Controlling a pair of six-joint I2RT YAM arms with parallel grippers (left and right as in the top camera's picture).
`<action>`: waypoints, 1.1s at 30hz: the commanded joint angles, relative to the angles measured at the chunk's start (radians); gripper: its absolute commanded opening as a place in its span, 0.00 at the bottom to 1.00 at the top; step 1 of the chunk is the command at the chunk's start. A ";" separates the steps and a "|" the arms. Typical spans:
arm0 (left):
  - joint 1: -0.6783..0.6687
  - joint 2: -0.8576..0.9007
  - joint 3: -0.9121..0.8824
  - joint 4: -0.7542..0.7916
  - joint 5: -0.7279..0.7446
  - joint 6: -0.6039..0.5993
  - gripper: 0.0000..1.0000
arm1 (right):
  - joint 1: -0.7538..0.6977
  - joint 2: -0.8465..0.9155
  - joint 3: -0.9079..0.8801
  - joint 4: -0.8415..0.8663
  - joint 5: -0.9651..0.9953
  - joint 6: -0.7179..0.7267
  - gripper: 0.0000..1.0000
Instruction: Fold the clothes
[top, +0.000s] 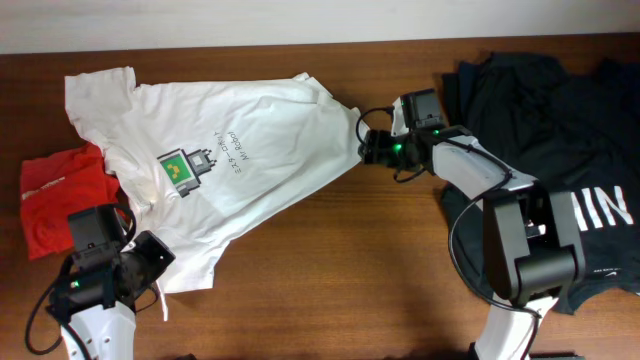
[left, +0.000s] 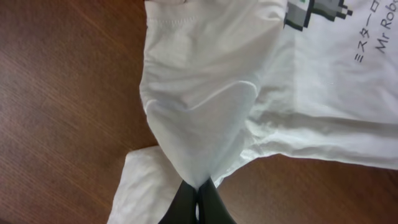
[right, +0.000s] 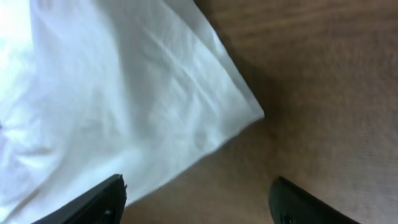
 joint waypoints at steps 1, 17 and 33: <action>0.008 0.002 0.010 0.008 -0.010 0.020 0.01 | 0.001 0.036 0.011 0.036 0.028 0.006 0.77; 0.008 0.002 0.010 0.037 -0.011 0.020 0.01 | 0.019 0.137 0.011 0.157 0.077 0.047 0.04; 0.005 0.123 0.280 0.071 0.158 0.262 0.00 | -0.183 -0.315 0.285 -0.561 0.104 -0.054 0.04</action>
